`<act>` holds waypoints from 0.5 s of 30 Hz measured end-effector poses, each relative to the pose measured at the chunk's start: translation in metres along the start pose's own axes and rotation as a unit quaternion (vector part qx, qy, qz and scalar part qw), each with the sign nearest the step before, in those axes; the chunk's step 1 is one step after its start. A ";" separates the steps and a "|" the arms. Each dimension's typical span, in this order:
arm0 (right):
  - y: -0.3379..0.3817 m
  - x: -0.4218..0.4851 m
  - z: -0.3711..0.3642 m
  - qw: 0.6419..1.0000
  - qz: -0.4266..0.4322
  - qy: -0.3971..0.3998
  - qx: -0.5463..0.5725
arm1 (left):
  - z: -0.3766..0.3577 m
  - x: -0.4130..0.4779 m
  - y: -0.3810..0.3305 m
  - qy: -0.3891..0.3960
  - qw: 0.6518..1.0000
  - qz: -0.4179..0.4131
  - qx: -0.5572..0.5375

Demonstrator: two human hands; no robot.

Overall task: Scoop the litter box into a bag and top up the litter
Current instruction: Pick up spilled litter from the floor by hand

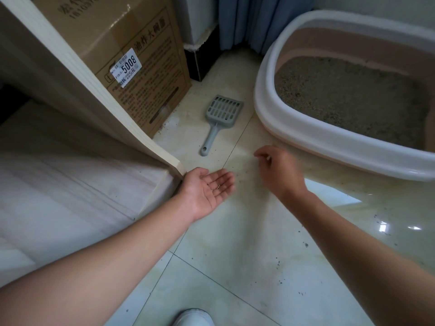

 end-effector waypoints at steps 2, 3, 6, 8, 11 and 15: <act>-0.015 -0.002 0.001 0.999 -0.022 0.023 -0.028 | 0.005 0.000 0.000 -0.003 1.000 0.000 -0.005; -0.018 -0.004 0.000 0.998 -0.023 0.034 -0.039 | 0.007 0.000 0.000 -0.006 1.000 0.000 -0.006; -0.018 -0.006 -0.006 0.998 -0.022 0.050 -0.044 | 0.009 0.000 0.001 -0.010 1.000 -0.002 -0.007; -0.011 -0.006 -0.012 0.997 0.003 0.061 -0.041 | 0.009 0.000 0.001 -0.008 1.000 -0.003 -0.006; -0.001 -0.007 -0.022 0.993 0.055 0.090 -0.051 | 0.010 0.002 0.004 -0.011 1.000 0.002 -0.005; 0.005 -0.007 -0.025 0.988 0.094 0.092 -0.077 | 0.011 0.002 0.009 -0.008 1.000 0.010 -0.001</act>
Point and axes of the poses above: each hand's wrist, its own x-axis towards the middle knuckle, its own z-axis out of the back of the hand, y = z × x, the point moved 6 cm from there along x, towards the middle knuckle, and after that the axes turned 9 degrees about x, right-handed, at the moved point
